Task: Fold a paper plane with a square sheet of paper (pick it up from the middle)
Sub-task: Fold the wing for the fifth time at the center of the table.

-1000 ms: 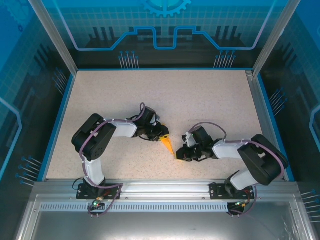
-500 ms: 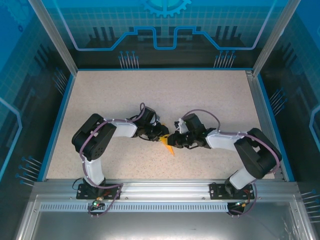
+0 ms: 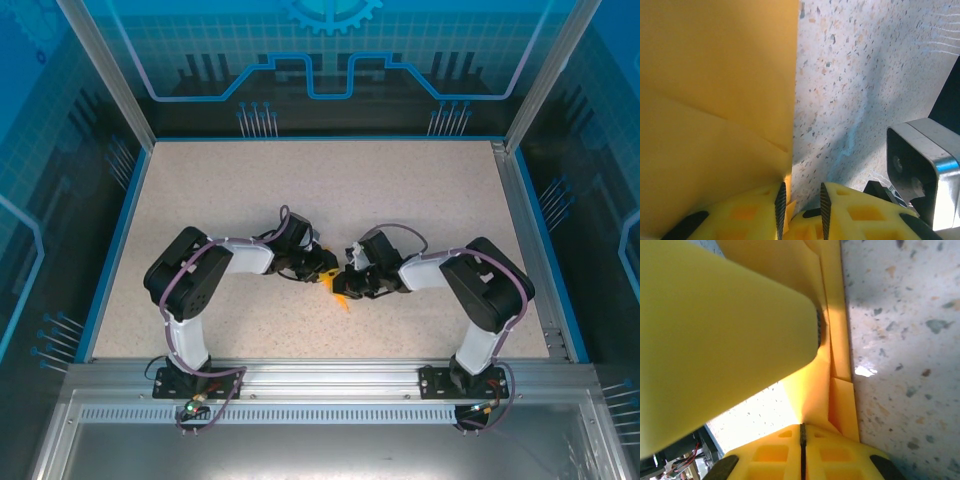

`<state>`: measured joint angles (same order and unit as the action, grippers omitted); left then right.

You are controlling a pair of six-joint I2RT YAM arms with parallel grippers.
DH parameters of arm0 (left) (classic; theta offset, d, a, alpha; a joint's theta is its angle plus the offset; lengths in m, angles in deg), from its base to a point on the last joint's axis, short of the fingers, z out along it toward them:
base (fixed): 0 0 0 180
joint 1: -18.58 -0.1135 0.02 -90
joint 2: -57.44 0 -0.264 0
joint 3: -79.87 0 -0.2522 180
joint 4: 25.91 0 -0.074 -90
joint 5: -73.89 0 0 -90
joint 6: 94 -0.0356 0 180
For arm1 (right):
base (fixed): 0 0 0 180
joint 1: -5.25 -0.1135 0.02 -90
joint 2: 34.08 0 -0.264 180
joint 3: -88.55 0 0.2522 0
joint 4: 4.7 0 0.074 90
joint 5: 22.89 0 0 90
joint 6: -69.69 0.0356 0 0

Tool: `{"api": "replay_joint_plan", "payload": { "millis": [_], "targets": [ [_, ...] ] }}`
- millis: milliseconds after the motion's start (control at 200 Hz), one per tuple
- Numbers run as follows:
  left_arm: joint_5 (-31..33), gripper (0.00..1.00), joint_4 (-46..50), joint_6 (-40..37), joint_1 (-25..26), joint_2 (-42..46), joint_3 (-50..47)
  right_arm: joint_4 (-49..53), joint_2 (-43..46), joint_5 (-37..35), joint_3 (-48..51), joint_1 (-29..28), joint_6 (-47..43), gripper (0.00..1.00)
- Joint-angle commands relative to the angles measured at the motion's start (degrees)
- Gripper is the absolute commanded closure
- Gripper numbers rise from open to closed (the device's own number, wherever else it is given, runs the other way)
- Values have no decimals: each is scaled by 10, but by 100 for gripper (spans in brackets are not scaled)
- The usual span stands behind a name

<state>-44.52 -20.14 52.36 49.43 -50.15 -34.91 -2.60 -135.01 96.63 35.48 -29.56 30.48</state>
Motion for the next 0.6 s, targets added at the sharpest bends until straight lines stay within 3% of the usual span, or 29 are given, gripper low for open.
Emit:
{"api": "replay_joint_plan", "payload": {
  "millis": [0, 275, 595],
  "targets": [
    [24, 68, 55, -28, -7, -19, 2, 15, -36, -26, 43, 0, 3, 92],
    [42, 54, 144, -99, -8, 74, 66, 1, -38, -23, 59, 8, 11, 94],
    [31, 60, 57, -62, -6, 93, -13, 8, -41, -19, 51, 10, 12, 94]
  ]
}}
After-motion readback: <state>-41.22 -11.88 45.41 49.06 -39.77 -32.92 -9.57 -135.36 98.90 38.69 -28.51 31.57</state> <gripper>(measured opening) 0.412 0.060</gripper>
